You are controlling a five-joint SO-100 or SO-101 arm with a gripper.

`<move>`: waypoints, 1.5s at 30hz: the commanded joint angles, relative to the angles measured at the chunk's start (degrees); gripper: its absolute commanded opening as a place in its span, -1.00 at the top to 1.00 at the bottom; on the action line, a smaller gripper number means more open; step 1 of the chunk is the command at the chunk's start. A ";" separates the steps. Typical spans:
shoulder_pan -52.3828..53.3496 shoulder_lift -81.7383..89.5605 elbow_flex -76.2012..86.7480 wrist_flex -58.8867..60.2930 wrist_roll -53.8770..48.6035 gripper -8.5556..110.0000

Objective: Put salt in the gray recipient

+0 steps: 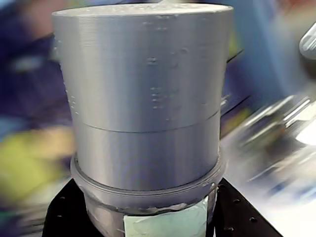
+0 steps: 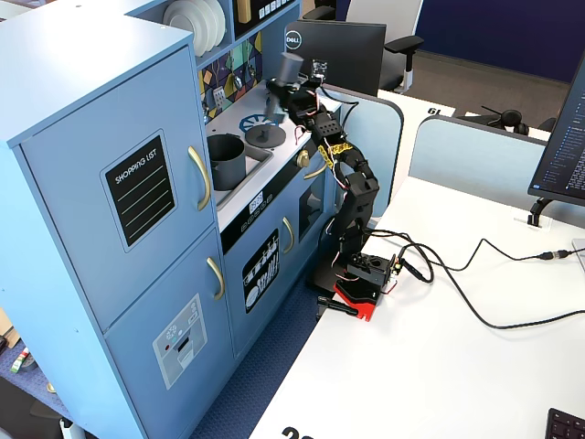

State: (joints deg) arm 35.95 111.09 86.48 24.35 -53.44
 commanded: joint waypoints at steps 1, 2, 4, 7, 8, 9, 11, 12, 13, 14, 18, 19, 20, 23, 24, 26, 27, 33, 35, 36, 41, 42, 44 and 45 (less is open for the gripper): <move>-10.11 7.82 -8.61 8.70 21.09 0.86; -12.92 8.61 -8.70 10.46 24.96 0.86; -18.81 9.67 -8.53 12.22 32.70 0.86; -26.02 9.67 -8.96 12.22 45.88 0.86; -28.12 9.23 -9.49 12.22 50.71 0.86; -29.79 8.44 -10.46 12.30 55.11 0.86; -32.70 6.24 -13.36 13.45 63.90 0.86; -33.84 5.27 -14.77 13.80 67.85 0.86; -34.98 4.48 -15.73 13.80 71.46 0.86; -35.86 3.78 -16.52 13.62 74.97 0.86; -38.85 1.76 -19.25 13.10 87.98 0.86; -39.55 1.49 -19.78 13.01 91.23 0.86; -40.34 1.41 -20.13 12.66 94.13 0.86; -42.19 0.97 -21.36 11.25 102.22 0.86; -42.54 0.88 -21.36 10.55 103.97 0.86; -42.01 0.35 -21.36 10.28 108.72 0.86; -41.22 0.00 -21.36 10.81 110.92 0.86; -35.60 -0.09 -15.56 16.35 115.93 0.86; -33.66 0.88 -11.69 16.26 115.31 0.86; -33.05 1.32 -10.20 16.17 115.05 0.86; -34.54 0.97 -9.32 14.85 113.47 0.86; -35.51 0.18 -10.81 14.41 113.29 0.86; -37.97 -2.55 -15.82 14.15 112.76 0.86; -39.37 -4.22 -18.90 14.15 112.41 0.86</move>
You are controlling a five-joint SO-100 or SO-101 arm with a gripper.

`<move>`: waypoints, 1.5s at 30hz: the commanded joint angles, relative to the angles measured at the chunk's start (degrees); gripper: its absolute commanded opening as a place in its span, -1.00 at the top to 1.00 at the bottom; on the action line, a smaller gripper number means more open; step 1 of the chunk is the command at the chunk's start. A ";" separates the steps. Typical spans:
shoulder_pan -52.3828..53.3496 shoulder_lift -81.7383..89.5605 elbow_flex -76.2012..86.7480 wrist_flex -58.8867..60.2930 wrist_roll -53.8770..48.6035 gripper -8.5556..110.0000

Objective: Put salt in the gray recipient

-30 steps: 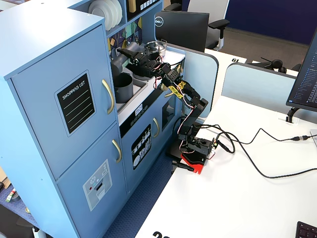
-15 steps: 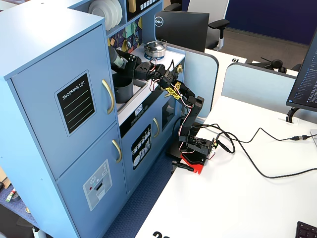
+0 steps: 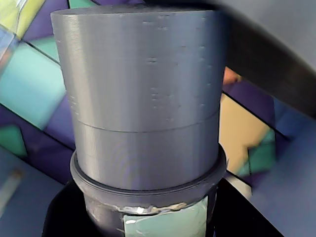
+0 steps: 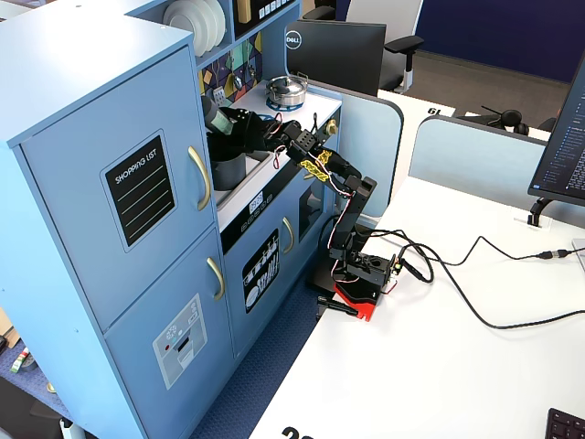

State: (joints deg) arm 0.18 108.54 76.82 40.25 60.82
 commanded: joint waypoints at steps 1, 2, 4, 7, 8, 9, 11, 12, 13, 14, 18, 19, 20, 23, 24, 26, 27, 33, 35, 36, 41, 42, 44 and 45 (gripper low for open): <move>-4.75 -3.25 -12.22 -1.76 -2.02 0.86; -5.80 -4.66 -15.21 -1.76 -2.11 0.86; -7.03 -7.03 -20.21 -1.76 -2.37 0.86; -6.86 -7.91 -22.32 -2.64 -2.90 0.86; -6.15 -7.73 -22.24 -2.29 -3.08 0.86; -5.19 -7.47 -21.62 -1.58 -3.08 0.86; -2.81 -6.24 -18.90 -0.09 -2.90 0.86; -1.85 -5.19 -16.70 0.44 -3.08 0.86; -0.62 -3.78 -13.71 0.53 -3.08 0.86; 0.44 -2.37 -10.55 0.53 -2.99 0.86; 1.76 0.18 -3.69 0.35 -3.43 0.86; 1.41 0.09 -3.60 0.35 -3.43 0.86; 0.79 -0.35 -4.22 0.09 -3.34 0.86; -1.41 -3.43 -9.49 -0.62 -3.25 0.86; -2.37 -4.83 -12.22 -0.70 -3.43 0.86; -4.22 -7.38 -17.67 -0.79 -3.69 0.86; -5.01 -8.35 -19.86 -1.05 -4.04 0.86; -4.92 -8.96 -22.59 -0.44 -5.19 0.86; -3.08 -7.73 -19.60 0.53 -5.10 0.86; -1.93 -6.86 -17.23 0.70 -5.10 0.86; 2.37 -2.99 -6.24 0.35 -5.36 0.86; 2.37 -2.81 -5.54 0.35 -5.63 0.86; 1.76 -2.81 -5.89 -0.26 -5.80 0.86; 1.05 -3.25 -6.68 -0.88 -6.06 0.86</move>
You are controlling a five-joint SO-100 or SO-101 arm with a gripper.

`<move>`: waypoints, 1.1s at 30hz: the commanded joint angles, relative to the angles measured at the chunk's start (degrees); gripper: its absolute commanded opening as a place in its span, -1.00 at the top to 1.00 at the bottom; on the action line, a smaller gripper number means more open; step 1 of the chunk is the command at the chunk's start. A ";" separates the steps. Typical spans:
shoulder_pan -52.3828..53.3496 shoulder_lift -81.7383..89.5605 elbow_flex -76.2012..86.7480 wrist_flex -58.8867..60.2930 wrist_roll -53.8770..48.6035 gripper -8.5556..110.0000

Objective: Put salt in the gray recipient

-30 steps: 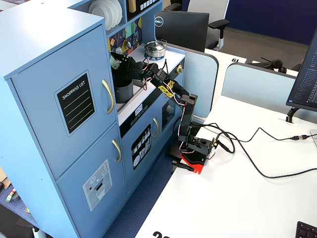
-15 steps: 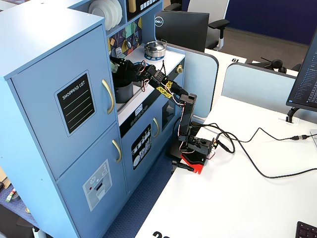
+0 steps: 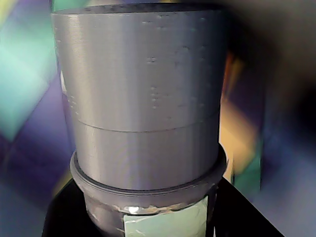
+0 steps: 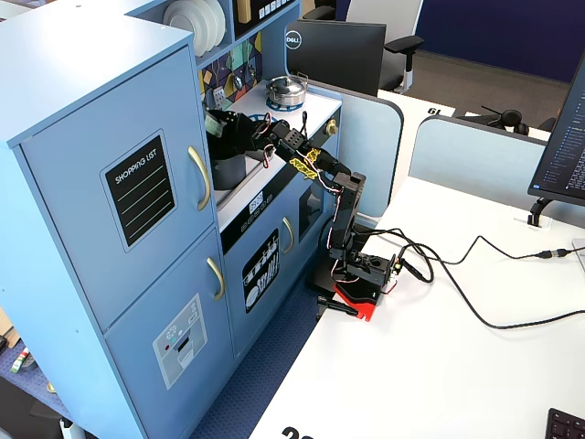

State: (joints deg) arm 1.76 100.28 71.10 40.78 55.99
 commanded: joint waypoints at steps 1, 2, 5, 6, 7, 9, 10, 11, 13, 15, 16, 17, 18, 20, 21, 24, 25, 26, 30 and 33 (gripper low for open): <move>-1.41 4.39 -2.29 -1.76 -1.49 0.86; -2.37 3.52 -4.22 -1.76 -1.67 0.86; -5.36 0.97 -9.67 -2.11 -2.72 0.86; -6.15 0.44 -10.81 -2.55 -3.43 0.86; -6.59 0.18 -11.60 -2.90 -4.31 0.86; -6.50 0.09 -12.22 -3.43 -7.91 0.86; -5.80 0.35 -12.22 -3.52 -10.81 0.86; -4.48 0.79 -11.95 -3.52 -14.41 0.86; -0.97 2.02 -10.46 -3.52 -25.84 0.86; 4.04 3.69 -8.17 -3.52 -40.25 0.86; 7.12 4.48 -7.03 -3.60 -47.20 0.86; 10.63 5.01 -5.89 -3.60 -53.88 0.86; 14.24 5.36 -5.19 -3.60 -60.73 0.86; 22.41 5.54 -4.75 -3.60 -70.49 0.86; 26.10 5.54 -4.75 -3.69 -77.08 0.86; 35.77 5.54 -4.31 -6.50 -97.56 0.85; 38.50 5.71 -3.60 -9.05 -103.89 0.85; 40.87 5.89 -2.90 -12.04 -109.95 0.85; 46.58 4.83 -2.29 -20.92 -133.59 0.85; 49.13 2.81 -2.11 -23.20 -142.56 0.85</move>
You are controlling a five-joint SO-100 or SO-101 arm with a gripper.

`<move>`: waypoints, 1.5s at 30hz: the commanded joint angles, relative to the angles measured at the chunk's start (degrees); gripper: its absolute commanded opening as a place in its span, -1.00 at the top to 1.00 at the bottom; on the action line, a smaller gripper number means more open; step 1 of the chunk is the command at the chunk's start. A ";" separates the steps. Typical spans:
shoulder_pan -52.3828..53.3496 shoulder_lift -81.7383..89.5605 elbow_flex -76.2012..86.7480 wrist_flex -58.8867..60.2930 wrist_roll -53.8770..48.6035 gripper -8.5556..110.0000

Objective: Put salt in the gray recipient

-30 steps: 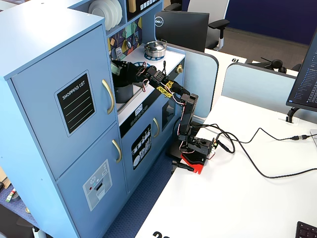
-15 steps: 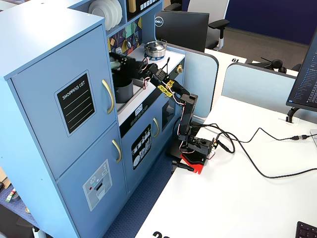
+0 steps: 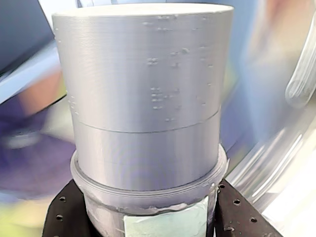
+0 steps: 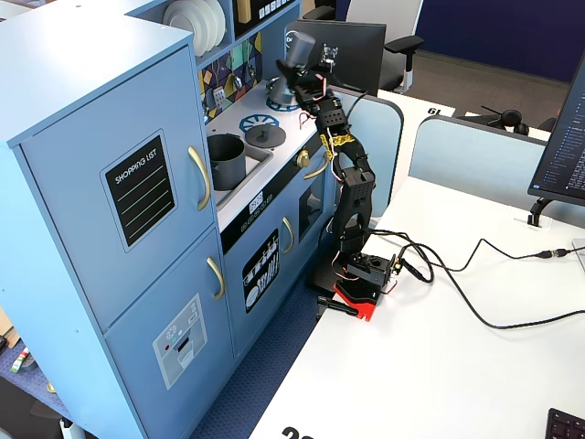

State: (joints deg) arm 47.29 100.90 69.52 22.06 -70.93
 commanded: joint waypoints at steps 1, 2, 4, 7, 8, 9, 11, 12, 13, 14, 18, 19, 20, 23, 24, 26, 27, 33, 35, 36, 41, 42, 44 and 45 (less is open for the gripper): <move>4.13 1.23 -0.53 -4.75 -16.79 0.85; 4.57 0.35 -0.44 -4.75 -18.11 0.85; 5.01 -0.53 1.49 -6.15 -19.95 0.85; 5.19 -1.05 6.50 -10.99 -21.36 0.85; 5.27 -1.05 8.09 -12.30 -21.53 0.85; 5.36 -1.23 9.32 -13.27 -21.36 0.85; 5.62 -1.32 11.60 -14.59 -20.48 0.85; 5.62 -1.41 12.57 -15.03 -20.30 0.85; 5.62 -1.49 13.71 -15.73 -20.04 0.85; 5.71 -1.49 14.85 -16.88 -19.60 0.85; 5.19 -2.02 17.31 -19.34 -17.75 0.85; 5.10 -2.20 17.75 -19.86 -17.31 0.85; 5.01 -2.37 17.93 -20.13 -16.70 0.85; 4.57 -3.34 18.28 -20.13 -15.03 0.85; 4.57 -3.60 18.46 -20.30 -14.77 0.85; 4.39 -4.04 19.16 -21.09 -14.50 0.85; 4.31 -4.31 19.42 -21.71 -14.24 0.85; 3.87 -5.71 20.92 -24.26 -13.01 0.85; 3.78 -6.15 21.97 -25.66 -12.92 0.85; 3.78 -6.33 22.41 -26.19 -12.92 0.85; 3.78 -6.59 24.61 -27.60 -12.83 0.85; 3.78 -6.59 24.96 -27.60 -13.01 0.85; 3.78 -6.59 25.49 -27.60 -13.10 0.85; 3.78 -6.50 25.84 -27.77 -13.36 0.85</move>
State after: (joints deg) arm 52.03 93.08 95.19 -4.22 -84.64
